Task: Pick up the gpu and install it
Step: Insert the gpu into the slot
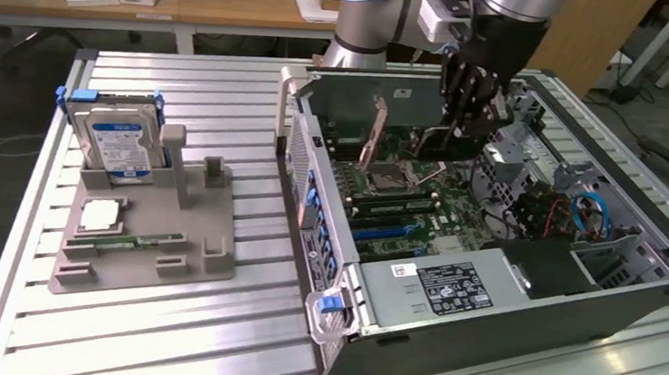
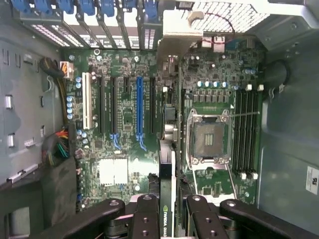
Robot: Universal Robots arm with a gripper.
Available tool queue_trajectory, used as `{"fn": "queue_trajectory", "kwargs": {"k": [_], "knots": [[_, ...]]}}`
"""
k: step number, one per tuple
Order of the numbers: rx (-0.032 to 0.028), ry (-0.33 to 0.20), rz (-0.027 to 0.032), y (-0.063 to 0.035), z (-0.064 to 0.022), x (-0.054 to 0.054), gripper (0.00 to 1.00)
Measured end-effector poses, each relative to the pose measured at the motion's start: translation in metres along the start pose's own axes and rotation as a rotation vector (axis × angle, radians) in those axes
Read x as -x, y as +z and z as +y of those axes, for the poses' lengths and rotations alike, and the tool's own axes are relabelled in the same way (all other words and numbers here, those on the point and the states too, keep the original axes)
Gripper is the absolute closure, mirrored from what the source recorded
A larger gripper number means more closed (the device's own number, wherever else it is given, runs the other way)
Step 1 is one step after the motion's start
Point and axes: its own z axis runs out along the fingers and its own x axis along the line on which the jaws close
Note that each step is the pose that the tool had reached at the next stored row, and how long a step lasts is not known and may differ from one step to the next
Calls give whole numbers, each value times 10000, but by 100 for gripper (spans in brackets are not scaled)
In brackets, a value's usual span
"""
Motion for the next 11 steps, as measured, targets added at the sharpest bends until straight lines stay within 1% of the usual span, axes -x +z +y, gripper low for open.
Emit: {"fn": "queue_trajectory", "kwargs": {"k": [4,11], "knots": [[2,-1,0,12,13,-44,75],[2,0,0,10,11,-215,75]]}}
